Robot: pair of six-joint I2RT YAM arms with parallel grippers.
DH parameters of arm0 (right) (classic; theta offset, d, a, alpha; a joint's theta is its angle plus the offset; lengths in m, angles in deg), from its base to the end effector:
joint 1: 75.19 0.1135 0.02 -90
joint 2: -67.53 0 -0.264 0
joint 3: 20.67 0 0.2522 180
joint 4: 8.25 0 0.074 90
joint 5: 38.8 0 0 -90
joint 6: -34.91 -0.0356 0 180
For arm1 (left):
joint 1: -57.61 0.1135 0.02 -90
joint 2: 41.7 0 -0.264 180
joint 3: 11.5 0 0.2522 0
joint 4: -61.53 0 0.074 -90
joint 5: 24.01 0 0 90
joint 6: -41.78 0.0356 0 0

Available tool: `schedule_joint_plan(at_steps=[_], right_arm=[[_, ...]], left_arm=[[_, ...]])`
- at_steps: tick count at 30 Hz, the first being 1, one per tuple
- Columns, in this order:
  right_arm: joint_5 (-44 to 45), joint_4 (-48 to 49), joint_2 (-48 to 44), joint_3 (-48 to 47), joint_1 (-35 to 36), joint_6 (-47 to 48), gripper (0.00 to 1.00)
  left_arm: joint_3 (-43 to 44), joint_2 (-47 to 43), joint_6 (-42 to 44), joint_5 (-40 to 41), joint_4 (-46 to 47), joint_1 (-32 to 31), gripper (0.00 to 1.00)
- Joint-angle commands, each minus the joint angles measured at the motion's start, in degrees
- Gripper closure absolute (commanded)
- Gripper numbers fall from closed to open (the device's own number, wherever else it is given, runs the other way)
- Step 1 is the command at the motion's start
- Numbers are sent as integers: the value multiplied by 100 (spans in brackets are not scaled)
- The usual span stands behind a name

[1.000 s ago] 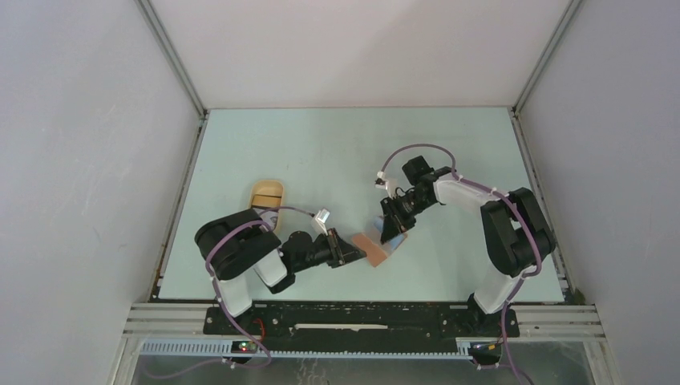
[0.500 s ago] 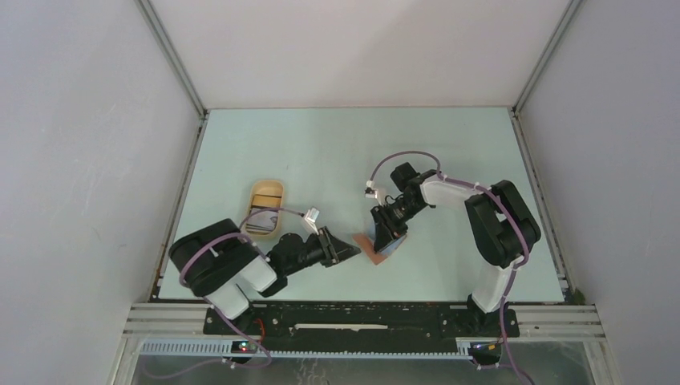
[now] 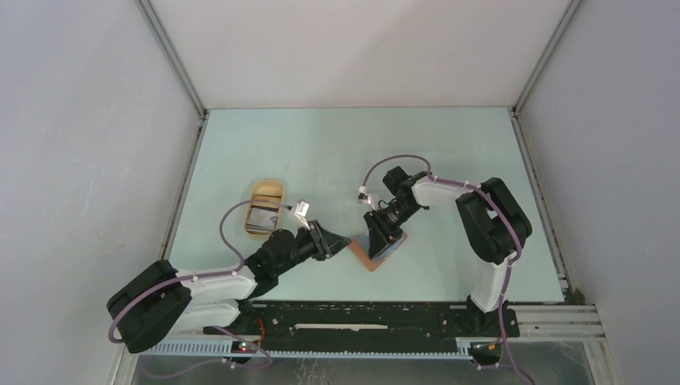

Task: Put the credit cards into the card holder
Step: Open the card holder at the center of the board.

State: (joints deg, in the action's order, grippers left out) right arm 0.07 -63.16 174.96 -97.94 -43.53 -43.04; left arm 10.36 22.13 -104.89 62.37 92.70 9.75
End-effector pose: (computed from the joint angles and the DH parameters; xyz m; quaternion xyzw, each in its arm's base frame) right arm 0.2624 0.1944 0.1427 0.3527 -0.8296 -0.4314 0.0352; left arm 0.1316 -0.1488 0.1613 -0.0391 0.7694 -0.5187 0.3707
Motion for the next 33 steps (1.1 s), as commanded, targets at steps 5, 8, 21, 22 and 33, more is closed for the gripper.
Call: schedule_joint_plan(at_steps=[5, 8, 21, 22, 33], right_arm=[[-375, -166, 78, -244, -29, 192, 43], [-403, -259, 207, -293, -68, 260, 44], [-461, -309, 236, -320, -80, 307, 47], [-452, -309, 227, -320, -93, 314, 47], [-426, -406, -55, -391, -251, 461, 47]], left_arm=[[801, 974, 361, -77, 28, -3, 84], [969, 1402, 294, -198, 359, -4, 86], [1405, 2423, 216, -210, 679, -7, 86], [1453, 2530, 198, -230, 683, -12, 86], [1237, 2987, -176, 30, 343, -105, 93]])
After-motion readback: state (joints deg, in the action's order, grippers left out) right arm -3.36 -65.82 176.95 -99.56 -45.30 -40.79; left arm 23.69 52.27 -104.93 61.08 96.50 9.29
